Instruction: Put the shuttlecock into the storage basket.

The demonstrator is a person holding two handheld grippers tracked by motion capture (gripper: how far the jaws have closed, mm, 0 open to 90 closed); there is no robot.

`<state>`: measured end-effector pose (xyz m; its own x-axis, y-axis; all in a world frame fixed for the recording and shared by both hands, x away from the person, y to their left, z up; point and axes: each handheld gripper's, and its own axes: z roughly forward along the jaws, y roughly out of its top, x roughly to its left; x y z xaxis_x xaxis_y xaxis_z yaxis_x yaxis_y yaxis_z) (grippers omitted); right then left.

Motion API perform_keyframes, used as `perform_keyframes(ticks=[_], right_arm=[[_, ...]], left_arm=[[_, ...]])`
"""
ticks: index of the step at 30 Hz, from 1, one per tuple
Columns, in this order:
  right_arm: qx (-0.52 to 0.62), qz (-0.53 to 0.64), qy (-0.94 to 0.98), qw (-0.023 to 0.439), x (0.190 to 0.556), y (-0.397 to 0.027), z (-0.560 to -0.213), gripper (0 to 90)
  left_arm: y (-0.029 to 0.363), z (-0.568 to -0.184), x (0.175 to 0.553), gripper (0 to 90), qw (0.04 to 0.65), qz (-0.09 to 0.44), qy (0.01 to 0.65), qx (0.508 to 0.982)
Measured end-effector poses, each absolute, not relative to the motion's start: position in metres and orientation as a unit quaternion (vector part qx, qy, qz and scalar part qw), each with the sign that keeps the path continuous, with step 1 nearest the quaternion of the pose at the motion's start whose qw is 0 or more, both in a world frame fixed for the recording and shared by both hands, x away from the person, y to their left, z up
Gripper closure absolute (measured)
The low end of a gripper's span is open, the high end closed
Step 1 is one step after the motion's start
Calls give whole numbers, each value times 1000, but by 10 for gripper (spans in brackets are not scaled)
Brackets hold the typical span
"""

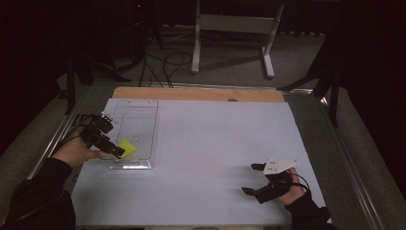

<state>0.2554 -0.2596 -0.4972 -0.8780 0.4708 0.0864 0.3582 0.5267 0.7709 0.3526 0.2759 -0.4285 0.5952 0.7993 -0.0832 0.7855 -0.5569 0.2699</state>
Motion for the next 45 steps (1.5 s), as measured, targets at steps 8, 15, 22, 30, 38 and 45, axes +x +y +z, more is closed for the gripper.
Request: perform_keyframes(ticks=[8, 15, 22, 30, 38, 45], right_arm=[[241, 427, 869, 66, 256, -261, -499, 92], [243, 427, 868, 66, 256, -261, -500, 92], [244, 426, 869, 66, 256, -262, -500, 92], [247, 423, 869, 67, 256, -262, -501, 92], [245, 413, 874, 73, 255, -261, -502, 92], [246, 415, 873, 73, 255, -262, -502, 92]], left_arm=[[273, -423, 354, 103, 167, 23, 454, 875], [267, -417, 352, 0, 204, 26, 430, 879], [254, -411, 350, 0, 225, 44, 411, 882], [240, -409, 350, 0, 247, 62, 384, 888], [220, -409, 348, 0, 258, 77, 349, 898], [202, -407, 348, 0, 267, 67, 332, 902]])
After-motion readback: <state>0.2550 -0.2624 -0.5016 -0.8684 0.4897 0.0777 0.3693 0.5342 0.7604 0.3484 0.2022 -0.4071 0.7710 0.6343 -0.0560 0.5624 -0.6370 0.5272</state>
